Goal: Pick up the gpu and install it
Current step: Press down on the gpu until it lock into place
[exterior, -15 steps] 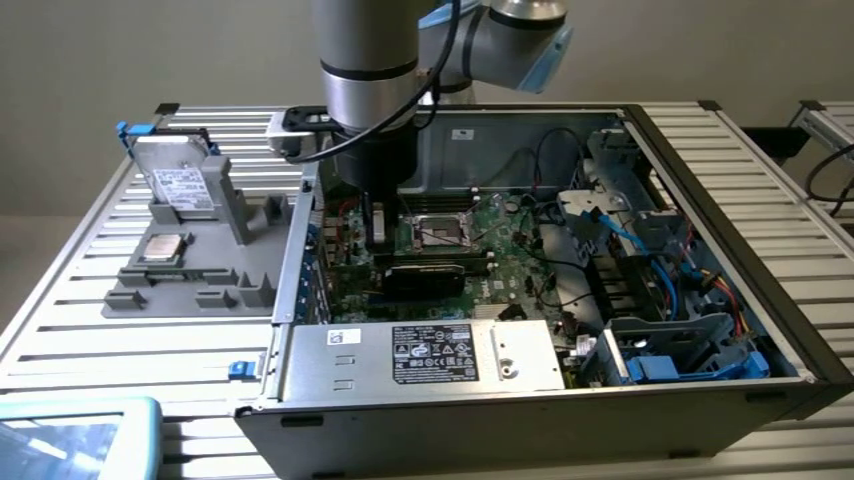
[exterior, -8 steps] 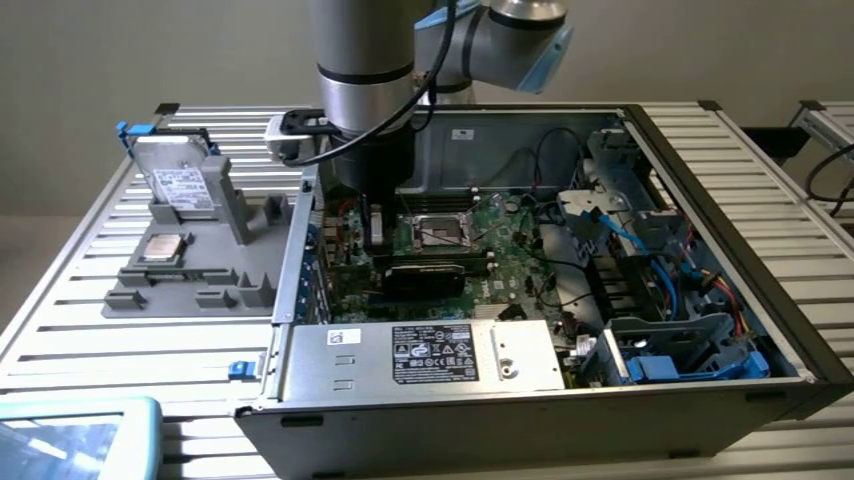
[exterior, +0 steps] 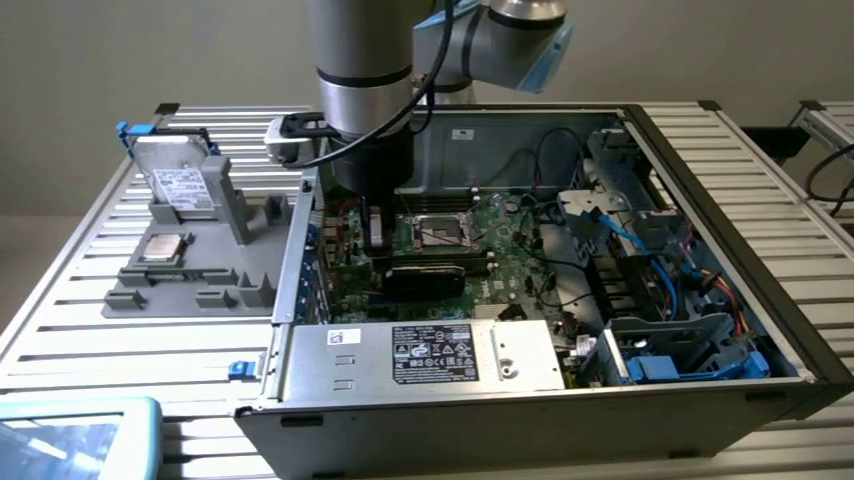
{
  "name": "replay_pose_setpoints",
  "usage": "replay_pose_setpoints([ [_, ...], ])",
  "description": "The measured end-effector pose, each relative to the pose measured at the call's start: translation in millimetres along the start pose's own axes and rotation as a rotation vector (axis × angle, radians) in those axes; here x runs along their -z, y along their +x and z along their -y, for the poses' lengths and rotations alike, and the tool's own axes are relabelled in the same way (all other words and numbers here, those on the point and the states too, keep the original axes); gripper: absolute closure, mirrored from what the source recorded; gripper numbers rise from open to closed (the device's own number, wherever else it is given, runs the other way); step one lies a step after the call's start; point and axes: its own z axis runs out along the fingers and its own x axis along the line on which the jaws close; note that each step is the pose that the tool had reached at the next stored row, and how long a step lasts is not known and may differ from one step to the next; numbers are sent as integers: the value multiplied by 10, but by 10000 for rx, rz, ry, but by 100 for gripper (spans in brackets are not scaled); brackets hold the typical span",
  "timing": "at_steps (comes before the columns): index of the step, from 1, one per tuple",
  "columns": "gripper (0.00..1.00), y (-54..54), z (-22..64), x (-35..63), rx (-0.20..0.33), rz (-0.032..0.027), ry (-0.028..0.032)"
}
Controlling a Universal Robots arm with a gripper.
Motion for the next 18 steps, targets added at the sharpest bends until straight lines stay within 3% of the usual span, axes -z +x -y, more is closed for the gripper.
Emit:
replay_pose_setpoints([
  [2, 89, -1, -1, 48, -7, 20, 3],
  [5, 89, 13, 9, 187, -2, 1, 1],
  [9, 89, 44, 89, 229, 0, 34, -42],
  [12, 89, 62, 150, 229, 3, 110, -105],
  [18, 89, 92, 265, 224, 10, 320, -252],
])
